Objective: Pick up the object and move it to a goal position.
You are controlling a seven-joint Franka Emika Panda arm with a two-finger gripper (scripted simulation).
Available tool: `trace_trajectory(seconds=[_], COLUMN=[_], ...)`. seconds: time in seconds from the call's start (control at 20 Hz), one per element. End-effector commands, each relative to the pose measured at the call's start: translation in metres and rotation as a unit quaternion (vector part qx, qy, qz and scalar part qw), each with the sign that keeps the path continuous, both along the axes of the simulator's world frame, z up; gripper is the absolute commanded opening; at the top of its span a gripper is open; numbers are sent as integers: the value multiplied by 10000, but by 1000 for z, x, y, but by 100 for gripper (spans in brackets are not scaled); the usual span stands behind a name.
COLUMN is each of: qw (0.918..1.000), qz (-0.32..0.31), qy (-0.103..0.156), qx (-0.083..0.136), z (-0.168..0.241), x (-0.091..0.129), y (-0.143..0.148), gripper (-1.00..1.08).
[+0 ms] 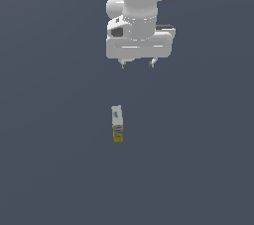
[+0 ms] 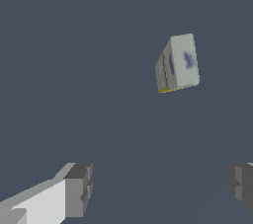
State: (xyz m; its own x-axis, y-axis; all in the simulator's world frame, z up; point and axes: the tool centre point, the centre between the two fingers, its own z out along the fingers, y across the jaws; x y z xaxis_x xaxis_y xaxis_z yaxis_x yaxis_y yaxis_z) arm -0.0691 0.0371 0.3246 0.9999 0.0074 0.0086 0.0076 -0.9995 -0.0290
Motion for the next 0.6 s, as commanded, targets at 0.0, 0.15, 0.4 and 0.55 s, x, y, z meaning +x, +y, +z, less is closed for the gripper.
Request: trace_trajectory(seconds=[0.0, 0.15, 0.4, 0.55], qw=[10000, 10000, 10000, 10000], qz=[-9, -6, 40, 89], qy=[-27, -20, -17, -16], qx=[19, 14, 8, 2], z=[3, 2, -5, -12], x=[0, 0, 9, 19], y=[4, 2, -2, -7], gripper=[100, 100, 100, 100])
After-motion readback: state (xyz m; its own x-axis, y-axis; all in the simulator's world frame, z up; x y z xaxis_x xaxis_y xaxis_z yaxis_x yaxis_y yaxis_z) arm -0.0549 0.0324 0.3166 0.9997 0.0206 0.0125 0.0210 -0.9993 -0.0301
